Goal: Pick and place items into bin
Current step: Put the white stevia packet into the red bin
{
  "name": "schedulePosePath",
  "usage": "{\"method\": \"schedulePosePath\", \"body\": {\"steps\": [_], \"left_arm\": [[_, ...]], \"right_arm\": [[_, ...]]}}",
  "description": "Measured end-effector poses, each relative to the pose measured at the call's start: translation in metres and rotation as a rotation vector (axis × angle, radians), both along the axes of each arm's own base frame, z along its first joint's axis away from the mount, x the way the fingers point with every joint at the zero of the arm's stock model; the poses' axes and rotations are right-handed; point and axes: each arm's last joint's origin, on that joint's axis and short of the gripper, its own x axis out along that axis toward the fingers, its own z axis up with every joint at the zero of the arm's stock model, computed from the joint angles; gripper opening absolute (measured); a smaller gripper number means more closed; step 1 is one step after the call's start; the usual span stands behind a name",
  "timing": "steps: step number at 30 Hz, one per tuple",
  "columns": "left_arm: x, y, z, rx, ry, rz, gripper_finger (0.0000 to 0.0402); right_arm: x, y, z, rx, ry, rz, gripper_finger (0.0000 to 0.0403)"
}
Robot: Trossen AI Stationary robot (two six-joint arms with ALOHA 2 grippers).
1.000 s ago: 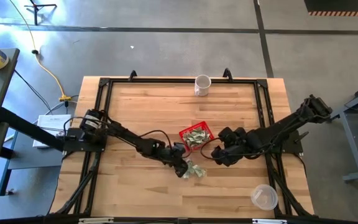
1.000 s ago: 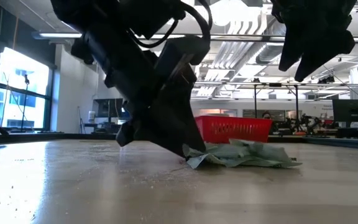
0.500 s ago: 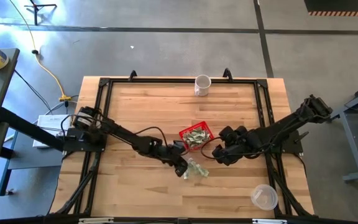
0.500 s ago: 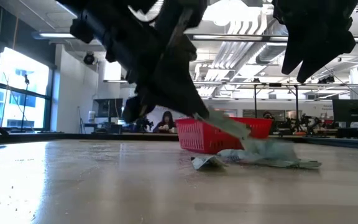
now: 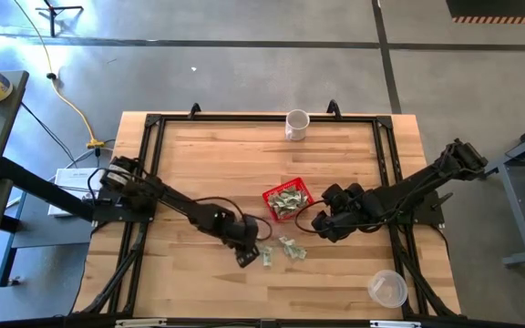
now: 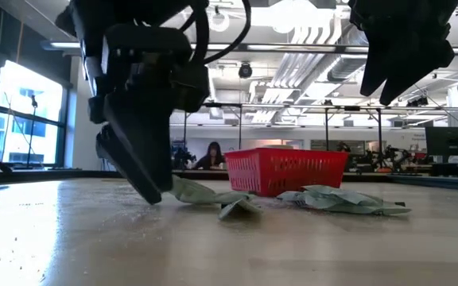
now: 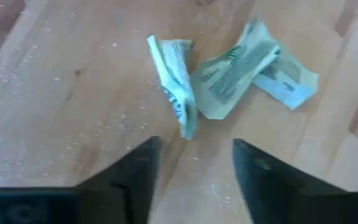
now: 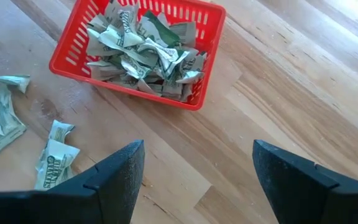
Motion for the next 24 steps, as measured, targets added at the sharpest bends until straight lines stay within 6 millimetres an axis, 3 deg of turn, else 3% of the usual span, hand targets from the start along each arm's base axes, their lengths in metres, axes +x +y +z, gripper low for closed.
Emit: {"method": "schedulePosePath", "body": {"steps": [4,8,24], "left_arm": [[0.001,0.0,0.001,-0.009,-0.011,0.046,0.0296],[0.002,0.006,0.001,0.033,-0.012,0.053,0.0306],[0.004,0.018,0.0,0.224,-0.046,-0.052,0.016]], "right_arm": [[0.0,0.0,0.0,0.0,0.0,0.0,0.0288],[0.0,0.0,0.0,0.002,0.001,0.0,0.0288],[0.001,-0.003,0.0,0.002,0.0,-0.013,0.0288]]}}
